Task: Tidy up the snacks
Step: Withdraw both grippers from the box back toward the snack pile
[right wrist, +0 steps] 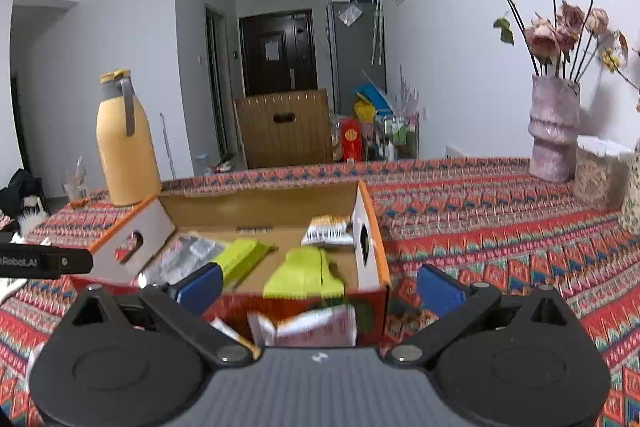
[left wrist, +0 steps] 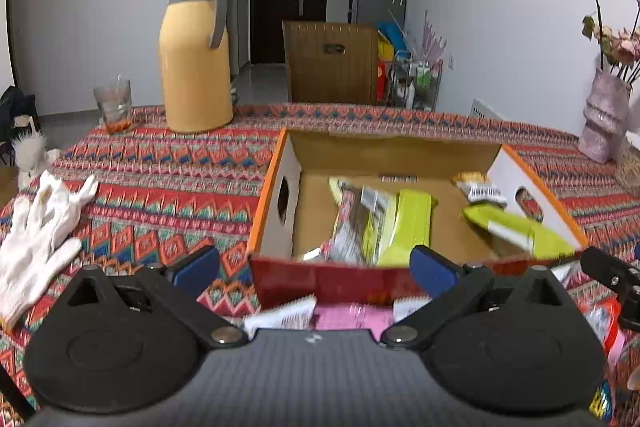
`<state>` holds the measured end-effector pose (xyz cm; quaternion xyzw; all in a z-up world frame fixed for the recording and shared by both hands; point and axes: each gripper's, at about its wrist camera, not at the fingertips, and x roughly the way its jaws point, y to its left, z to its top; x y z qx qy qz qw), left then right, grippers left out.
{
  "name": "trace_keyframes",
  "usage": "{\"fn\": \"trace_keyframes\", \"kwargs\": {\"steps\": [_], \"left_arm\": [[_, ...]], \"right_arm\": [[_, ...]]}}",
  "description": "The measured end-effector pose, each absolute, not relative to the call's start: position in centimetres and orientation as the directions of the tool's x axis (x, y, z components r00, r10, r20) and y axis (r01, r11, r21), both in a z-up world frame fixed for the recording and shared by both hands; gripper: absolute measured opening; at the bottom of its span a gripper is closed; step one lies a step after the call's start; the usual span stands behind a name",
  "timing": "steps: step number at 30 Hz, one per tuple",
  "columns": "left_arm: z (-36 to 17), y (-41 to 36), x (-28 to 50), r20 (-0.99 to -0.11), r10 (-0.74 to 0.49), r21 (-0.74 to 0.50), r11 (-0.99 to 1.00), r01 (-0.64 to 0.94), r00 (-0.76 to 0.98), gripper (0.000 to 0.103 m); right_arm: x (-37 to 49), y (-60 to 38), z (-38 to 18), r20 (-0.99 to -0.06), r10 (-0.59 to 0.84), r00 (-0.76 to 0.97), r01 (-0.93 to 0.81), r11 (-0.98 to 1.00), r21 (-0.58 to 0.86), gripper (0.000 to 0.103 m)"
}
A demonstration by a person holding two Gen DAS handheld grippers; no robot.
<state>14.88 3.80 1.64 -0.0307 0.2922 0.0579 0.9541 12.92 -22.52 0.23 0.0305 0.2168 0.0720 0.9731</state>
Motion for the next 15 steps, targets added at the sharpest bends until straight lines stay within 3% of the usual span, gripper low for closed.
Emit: {"fn": "trace_keyframes", "kwargs": {"steps": [15], "left_arm": [[-1.7,5.1,10.7,-0.628,0.070,-0.044,0.991,-0.125,0.775,0.103]], "right_arm": [[8.2,-23.1,-3.8,-0.530,0.156,0.833,-0.131,0.988,0.086,0.103]]}}
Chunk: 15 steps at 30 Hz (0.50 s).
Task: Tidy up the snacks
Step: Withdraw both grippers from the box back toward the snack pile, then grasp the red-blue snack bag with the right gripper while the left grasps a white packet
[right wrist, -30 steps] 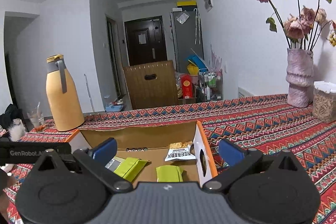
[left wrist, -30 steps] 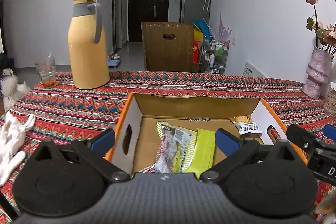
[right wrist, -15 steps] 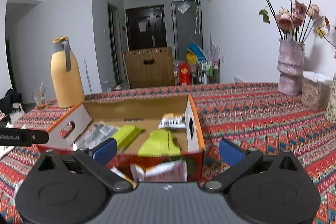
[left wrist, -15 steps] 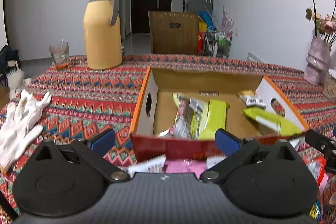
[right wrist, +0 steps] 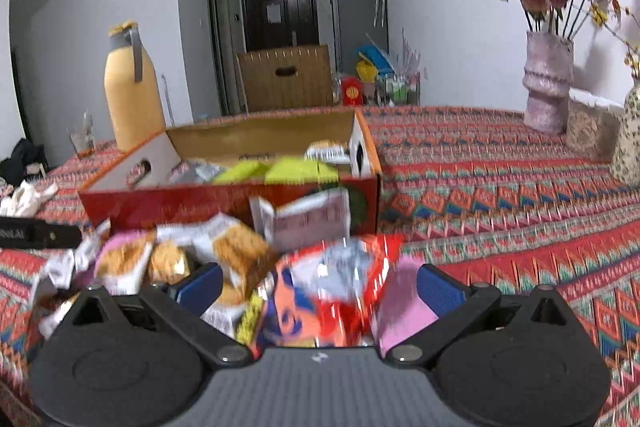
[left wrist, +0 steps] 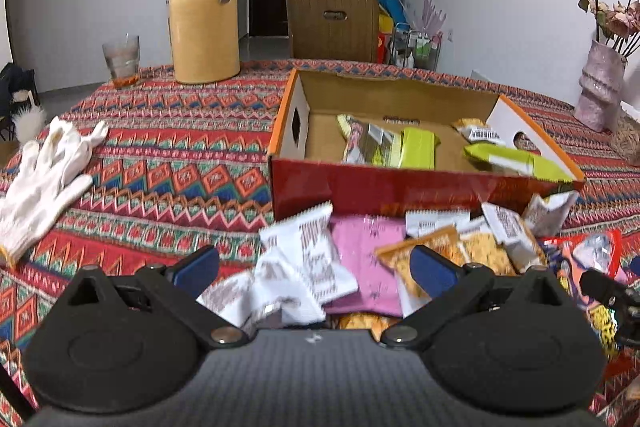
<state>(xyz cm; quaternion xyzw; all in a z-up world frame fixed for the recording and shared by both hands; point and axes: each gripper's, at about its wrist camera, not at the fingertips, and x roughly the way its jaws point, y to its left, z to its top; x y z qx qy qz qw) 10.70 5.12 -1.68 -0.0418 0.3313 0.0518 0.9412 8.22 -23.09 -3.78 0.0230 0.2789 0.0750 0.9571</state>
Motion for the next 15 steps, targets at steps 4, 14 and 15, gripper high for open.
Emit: {"fn": "trace_keyframes", "kwargs": {"steps": [4,14,15], "left_arm": [[-2.3,5.4,10.1,-0.643,0.063,-0.056,0.990,-0.129,0.763,0.103],[-3.0,5.9,8.9,-0.660,0.055,-0.064,0.990,-0.129,0.750,0.103],[-3.0,6.0,8.8,-0.661,0.056,-0.066,0.989,-0.133,0.748,0.103]], "right_arm": [[7.6,-23.2,-4.8,-0.571,0.150,0.807,-0.119,0.989,0.092,0.103],[7.1,-22.0,-5.4,-0.565,0.116,0.817,-0.107,0.993,0.048,0.103],[7.4,-21.9,-5.4,-0.570,0.108,0.815,-0.104,0.994,0.040,0.103]]}}
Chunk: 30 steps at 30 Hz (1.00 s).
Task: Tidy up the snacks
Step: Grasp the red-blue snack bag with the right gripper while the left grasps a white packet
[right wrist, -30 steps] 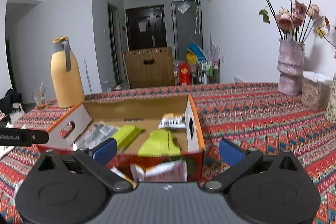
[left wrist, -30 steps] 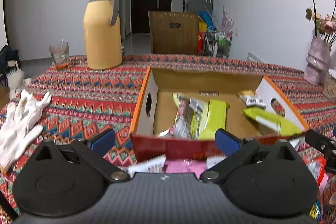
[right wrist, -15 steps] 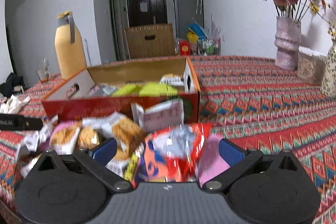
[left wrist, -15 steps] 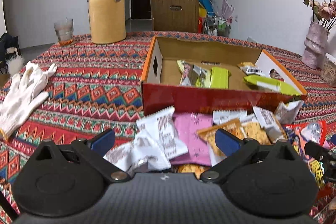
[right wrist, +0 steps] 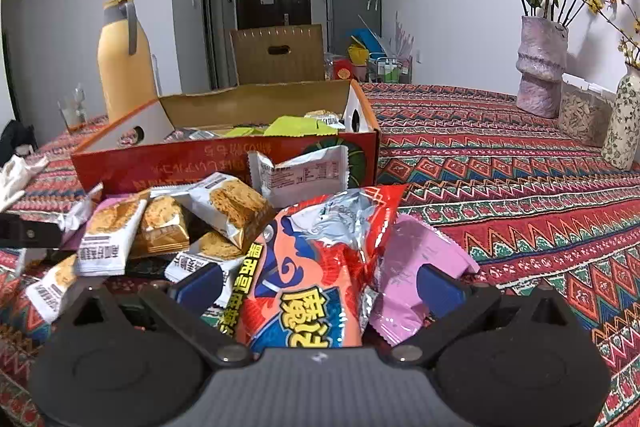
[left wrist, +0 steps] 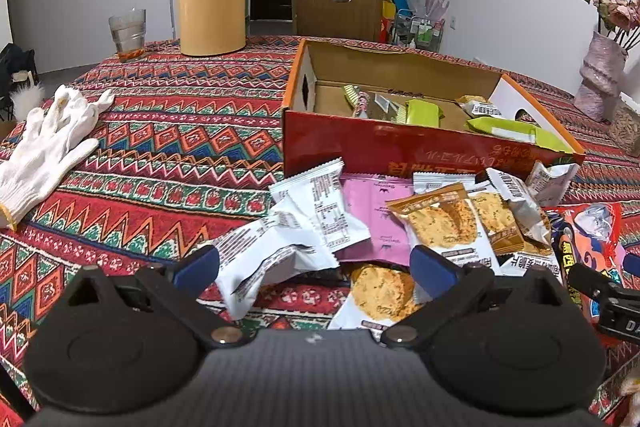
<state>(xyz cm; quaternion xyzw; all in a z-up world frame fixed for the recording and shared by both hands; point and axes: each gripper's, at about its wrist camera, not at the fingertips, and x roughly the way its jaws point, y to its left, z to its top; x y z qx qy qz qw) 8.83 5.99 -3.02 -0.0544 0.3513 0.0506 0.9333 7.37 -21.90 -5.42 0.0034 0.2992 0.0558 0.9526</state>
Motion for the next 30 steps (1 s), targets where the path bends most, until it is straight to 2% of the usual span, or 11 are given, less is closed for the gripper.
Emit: {"fn": "trace_keyframes", "kwargs": {"steps": [6,8,10,13,16,19,25,30], "left_arm": [[-3.4,6.8,8.9,-0.669,0.061,-0.075,0.986,-0.149,0.741,0.103],[-3.5,7.0,8.9,-0.669,0.061,-0.079,0.985,-0.152,0.741,0.103],[-3.6,7.2,8.9,-0.671,0.063,-0.079,0.985,-0.155,0.739,0.103],[-3.7,7.7,9.0,-0.675,0.069,-0.081,0.983,-0.166,0.735,0.103],[-3.9,8.3,9.3,-0.681,0.079,-0.083,0.980,-0.184,0.728,0.103],[-4.2,8.8,9.6,-0.693,0.082,-0.087,0.977,-0.196,0.717,0.103],[-4.5,9.3,10.6,-0.709,0.099,-0.078,0.973,-0.217,0.698,0.103],[-5.1,9.3,11.8,-0.735,0.106,-0.074,0.969,-0.234,0.670,0.103]], "right_arm": [[8.1,-20.4,-6.3,-0.595,0.074,0.800,-0.116,0.993,-0.033,0.102],[7.9,-19.9,-6.6,-0.585,0.056,0.809,-0.120,0.990,-0.071,0.098],[7.6,-19.5,-6.7,-0.575,0.048,0.817,-0.130,0.986,-0.103,0.084],[7.3,-19.1,-6.6,-0.567,0.043,0.823,-0.147,0.979,-0.139,0.072],[7.1,-19.7,-6.3,-0.557,0.064,0.828,-0.144,0.984,-0.102,0.064],[6.9,-20.3,-5.9,-0.547,0.077,0.833,-0.132,0.989,-0.062,0.061],[6.3,-21.7,-4.7,-0.492,0.086,0.866,-0.094,0.996,0.007,0.061],[6.3,-22.6,-4.8,-0.484,0.068,0.873,-0.061,0.998,0.031,0.061]]}}
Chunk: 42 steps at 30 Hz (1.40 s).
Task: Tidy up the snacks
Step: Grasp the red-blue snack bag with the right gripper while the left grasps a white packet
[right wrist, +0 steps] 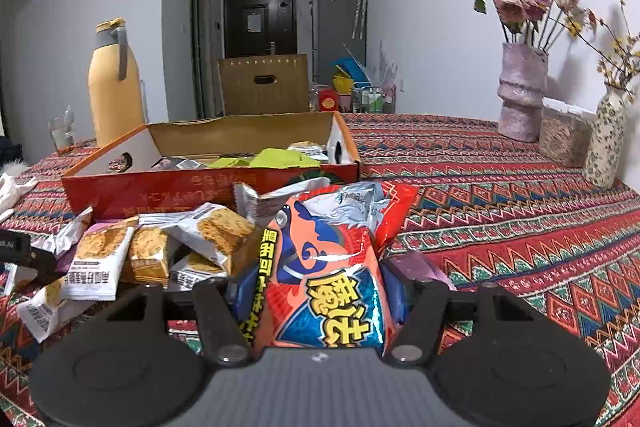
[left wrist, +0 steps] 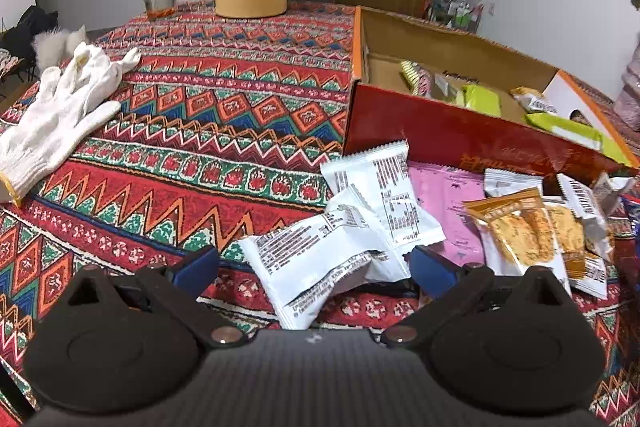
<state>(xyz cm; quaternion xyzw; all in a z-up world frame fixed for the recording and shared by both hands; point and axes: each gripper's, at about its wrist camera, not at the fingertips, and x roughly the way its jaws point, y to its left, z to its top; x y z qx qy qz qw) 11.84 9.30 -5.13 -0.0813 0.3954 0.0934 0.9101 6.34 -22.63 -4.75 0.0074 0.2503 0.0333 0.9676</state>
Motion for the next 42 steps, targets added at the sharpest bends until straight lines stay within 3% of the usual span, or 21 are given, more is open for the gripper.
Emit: {"fn": "trace_keyframes", "kwargs": {"steps": [10,31,32,34,37,38,42], "left_arm": [[-5.7,9.4,12.3,-0.734,0.104,-0.080,0.968,-0.237,0.671,0.103],[-4.7,9.4,9.3,-0.709,0.022,-0.114,0.983,-0.145,0.705,0.052],[-4.6,9.4,9.2,-0.709,0.015,-0.118,0.983,-0.139,0.705,0.045],[-4.5,9.4,8.9,-0.706,0.011,-0.118,0.984,-0.133,0.708,0.042],[-4.3,9.5,8.5,-0.701,0.006,-0.124,0.984,-0.130,0.713,0.031],[-4.2,9.5,8.3,-0.698,0.005,-0.126,0.983,-0.130,0.716,0.023],[-3.7,9.3,7.5,-0.677,0.008,-0.123,0.985,-0.124,0.736,0.021]], "right_arm": [[6.4,-23.3,-5.2,-0.486,0.074,0.871,-0.049,0.997,0.063,0.061],[5.6,-23.4,-5.1,-0.480,0.093,0.872,-0.066,0.995,0.074,0.061],[5.5,-23.4,-5.0,-0.479,0.094,0.873,-0.066,0.995,0.074,0.061],[5.3,-23.4,-5.0,-0.478,0.094,0.873,-0.066,0.995,0.075,0.061],[5.0,-23.4,-4.8,-0.475,0.097,0.875,-0.068,0.995,0.076,0.061],[4.9,-23.3,-4.8,-0.473,0.098,0.876,-0.070,0.995,0.076,0.061],[4.2,-23.3,-4.6,-0.464,0.101,0.880,-0.074,0.994,0.077,0.062]]}}
